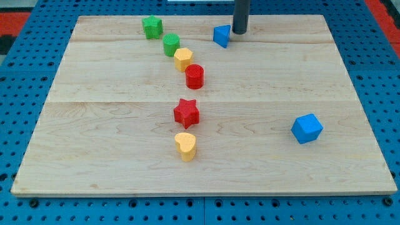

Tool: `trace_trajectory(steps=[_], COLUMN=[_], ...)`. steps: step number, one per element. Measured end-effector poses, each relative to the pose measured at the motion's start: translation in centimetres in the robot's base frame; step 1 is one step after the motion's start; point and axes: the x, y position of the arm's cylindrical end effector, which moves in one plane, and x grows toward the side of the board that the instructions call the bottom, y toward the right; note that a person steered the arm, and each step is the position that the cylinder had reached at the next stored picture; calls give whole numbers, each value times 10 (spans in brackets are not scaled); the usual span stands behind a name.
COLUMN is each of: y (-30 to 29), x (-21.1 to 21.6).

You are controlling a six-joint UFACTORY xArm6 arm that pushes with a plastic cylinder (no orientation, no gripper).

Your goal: Place the green circle below the blue triangle

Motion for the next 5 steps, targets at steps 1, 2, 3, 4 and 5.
trace_trajectory(steps=[1, 2, 3, 4, 5], y=[-15, -44, -152, -232, -214], x=[-25, -23, -24, -24, -2])
